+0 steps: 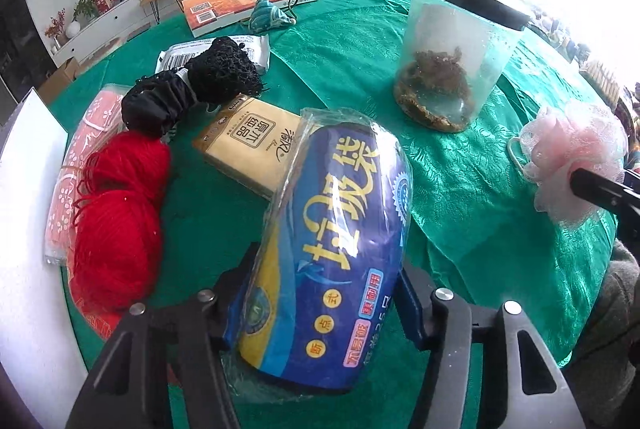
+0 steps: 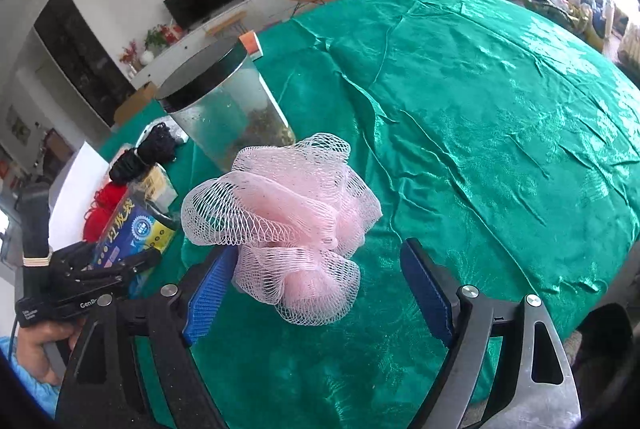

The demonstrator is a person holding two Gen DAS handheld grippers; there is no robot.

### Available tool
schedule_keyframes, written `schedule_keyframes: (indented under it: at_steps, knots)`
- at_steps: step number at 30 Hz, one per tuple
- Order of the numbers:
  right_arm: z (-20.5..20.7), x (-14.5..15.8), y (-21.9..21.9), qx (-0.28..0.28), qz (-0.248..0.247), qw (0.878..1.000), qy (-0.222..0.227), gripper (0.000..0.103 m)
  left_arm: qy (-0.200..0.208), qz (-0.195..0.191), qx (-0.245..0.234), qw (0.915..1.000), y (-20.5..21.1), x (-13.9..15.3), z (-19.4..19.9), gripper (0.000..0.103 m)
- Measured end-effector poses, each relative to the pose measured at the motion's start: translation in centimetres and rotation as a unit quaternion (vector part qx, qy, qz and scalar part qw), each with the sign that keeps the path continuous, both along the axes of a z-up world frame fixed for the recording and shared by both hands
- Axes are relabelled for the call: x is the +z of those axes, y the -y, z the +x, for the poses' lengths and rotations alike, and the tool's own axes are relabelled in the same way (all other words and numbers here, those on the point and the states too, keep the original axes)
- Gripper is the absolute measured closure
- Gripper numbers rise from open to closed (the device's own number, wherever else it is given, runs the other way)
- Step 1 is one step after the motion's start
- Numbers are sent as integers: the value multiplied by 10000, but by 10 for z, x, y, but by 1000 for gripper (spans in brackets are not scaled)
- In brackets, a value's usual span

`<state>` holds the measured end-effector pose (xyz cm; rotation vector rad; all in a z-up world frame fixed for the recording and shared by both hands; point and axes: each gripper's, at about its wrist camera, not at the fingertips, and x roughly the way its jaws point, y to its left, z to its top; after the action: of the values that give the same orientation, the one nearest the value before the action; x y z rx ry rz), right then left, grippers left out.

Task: Organize soft objects
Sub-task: 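Grasp the pink mesh bath puff with the right tool while the left tool grasps the blue trash bag roll, then carry the puff and bag roll into the white box and open both tools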

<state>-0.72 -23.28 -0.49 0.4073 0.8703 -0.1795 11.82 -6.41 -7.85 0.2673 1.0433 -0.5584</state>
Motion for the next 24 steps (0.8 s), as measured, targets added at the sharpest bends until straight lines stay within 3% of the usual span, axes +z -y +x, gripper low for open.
schedule_keyframes:
  at_steps: [3, 4, 5, 11, 14, 20, 24]
  knots:
    - [26, -15, -7, 640, -242, 9971, -332, 24, -115, -587, 313, 9977, -17, 13, -14, 44]
    - [30, -20, -5, 709, -182, 9967, -338, 65, -83, -686, 404, 9968, -22, 18, -21, 44]
    - [31, -25, -2, 628, -137, 9970, -422, 73, -20, -747, 483, 9960, -28, 23, -27, 44]
    - [-2, -8, 7, 153, 815, 9963, 229, 73, 271, -929, 976, 9905, -68, 49, -53, 45]
    - [-9, -13, -1, 170, 1156, 9927, 281, 73, 461, -832, 1107, 9893, -75, 56, -57, 45]
    - [-6, -14, -29, 537, 1521, 9862, 358, 73, 876, -564, 1309, 9859, -87, 68, -60, 45]
    - [-1, -4, -46, 736, 1385, 9864, 500, 72, 997, -361, 1374, 9848, -90, 67, -60, 45]
